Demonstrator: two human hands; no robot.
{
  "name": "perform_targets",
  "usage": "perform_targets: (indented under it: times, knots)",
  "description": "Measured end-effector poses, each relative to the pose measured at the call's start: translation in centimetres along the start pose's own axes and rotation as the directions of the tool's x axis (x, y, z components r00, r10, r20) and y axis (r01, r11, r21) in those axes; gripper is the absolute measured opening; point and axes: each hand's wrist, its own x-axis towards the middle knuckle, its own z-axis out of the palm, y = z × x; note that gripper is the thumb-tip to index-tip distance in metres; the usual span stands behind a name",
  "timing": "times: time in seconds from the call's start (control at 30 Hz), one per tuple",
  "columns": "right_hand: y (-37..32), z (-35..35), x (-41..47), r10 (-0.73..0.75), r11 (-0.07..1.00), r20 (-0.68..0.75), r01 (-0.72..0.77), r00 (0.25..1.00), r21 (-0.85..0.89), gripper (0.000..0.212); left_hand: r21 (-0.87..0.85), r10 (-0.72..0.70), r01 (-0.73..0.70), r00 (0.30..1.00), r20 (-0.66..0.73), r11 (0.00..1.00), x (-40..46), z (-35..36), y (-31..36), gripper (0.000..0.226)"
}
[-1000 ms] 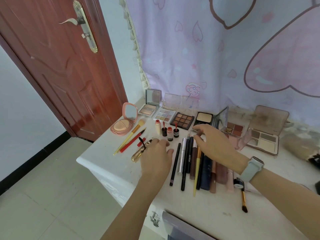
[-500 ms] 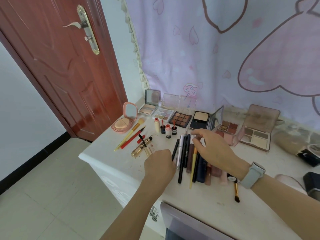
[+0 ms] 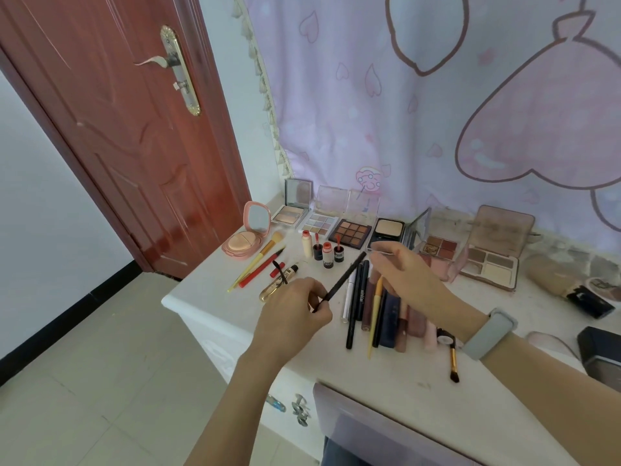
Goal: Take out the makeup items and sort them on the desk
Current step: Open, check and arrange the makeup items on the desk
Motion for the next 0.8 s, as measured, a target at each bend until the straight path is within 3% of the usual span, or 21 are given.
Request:
perform_targets:
  times: [0.1, 0.23, 0.37, 0.5, 0.8]
  knots:
    - [-1.0, 0.4, -0.5, 0.064, 0.969, 0.059, -0.076, 0.996, 0.233, 0.02, -0.071, 0.122, -0.121, 0.992, 0.018, 0.99, -1.0, -0.3, -0.4, 0.015]
    - [-1.3, 1.0, -1.7, 0.031, 0.957, 0.028, -0.038, 0.999, 0.287, 0.014, -0.134, 0.14, -0.143, 0.99, -0.03, 0.981, -2.0, 0.4, -0.4, 0.009]
    - [-1.4, 1.3, -3.0, 0.002, 0.925, 0.037, -0.016, 0.999, 0.379, 0.009, -0.1, 0.178, -0.178, 0.984, -0.004, 0.979, -3.2, 2.2, 0.0, 0.026]
    - [-1.2, 1.4, -3.8, -0.007, 0.925, 0.043, -0.01, 0.999, 0.381, 0.018, -0.032, 0.154, -0.158, 0.982, -0.109, 0.987, -3.9, 3.2, -0.5, 0.024]
    - [-1.0, 2.3, -3.7, -0.006, 0.952, 0.049, -0.009, 0.999, 0.305, 0.024, -0.123, 0.1, -0.111, 0.991, -0.091, 0.986, -4.2, 2.5, -1.4, 0.022]
